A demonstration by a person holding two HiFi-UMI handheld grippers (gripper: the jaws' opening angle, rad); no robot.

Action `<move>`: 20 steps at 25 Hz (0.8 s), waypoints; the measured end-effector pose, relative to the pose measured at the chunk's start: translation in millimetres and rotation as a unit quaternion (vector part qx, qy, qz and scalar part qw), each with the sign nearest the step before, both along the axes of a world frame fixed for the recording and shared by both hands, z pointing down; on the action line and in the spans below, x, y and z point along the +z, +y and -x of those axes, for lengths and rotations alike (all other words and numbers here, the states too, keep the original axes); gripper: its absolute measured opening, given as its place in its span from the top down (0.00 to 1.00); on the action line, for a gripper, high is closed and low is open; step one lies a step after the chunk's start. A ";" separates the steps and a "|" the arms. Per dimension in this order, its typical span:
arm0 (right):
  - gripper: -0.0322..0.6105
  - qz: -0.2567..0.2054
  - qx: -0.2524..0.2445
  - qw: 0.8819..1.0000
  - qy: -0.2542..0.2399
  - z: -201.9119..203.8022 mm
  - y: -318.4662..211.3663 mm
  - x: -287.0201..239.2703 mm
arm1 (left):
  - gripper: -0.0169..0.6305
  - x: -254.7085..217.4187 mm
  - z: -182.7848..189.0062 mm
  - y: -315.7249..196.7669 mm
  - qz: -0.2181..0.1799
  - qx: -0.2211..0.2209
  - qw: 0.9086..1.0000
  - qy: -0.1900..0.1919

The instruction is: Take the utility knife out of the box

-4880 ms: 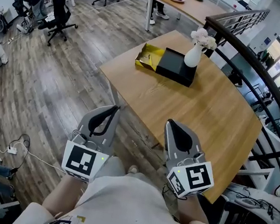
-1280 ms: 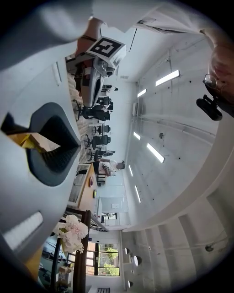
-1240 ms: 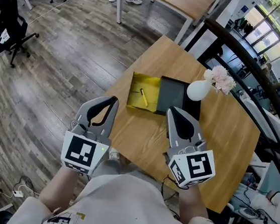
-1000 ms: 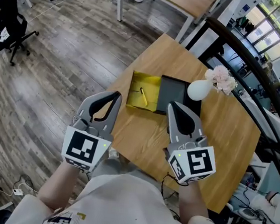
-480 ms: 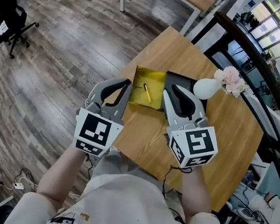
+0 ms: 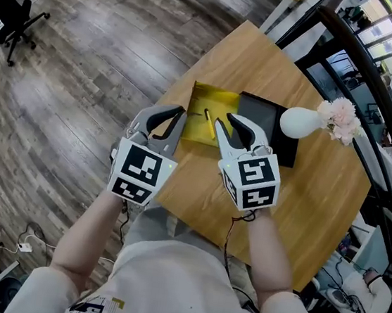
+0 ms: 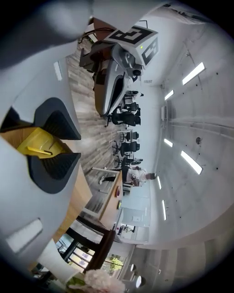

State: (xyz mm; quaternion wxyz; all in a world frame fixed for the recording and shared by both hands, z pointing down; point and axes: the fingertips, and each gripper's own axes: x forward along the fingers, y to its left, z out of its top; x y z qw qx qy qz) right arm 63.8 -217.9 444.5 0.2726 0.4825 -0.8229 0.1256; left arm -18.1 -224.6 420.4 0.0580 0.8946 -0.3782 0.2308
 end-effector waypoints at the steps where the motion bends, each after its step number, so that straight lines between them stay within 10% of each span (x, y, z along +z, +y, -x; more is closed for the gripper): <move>1: 0.81 0.012 -0.001 1.000 0.003 -0.7 -4.0 12.1 | 0.97 8.6 -0.6 -3.7 0.007 -0.001 1.000 -0.001; 20: 0.79 0.196 -0.005 0.978 0.078 -4.7 -45.1 210.9 | 0.97 156.5 12.3 -37.5 0.127 -0.020 0.991 -0.027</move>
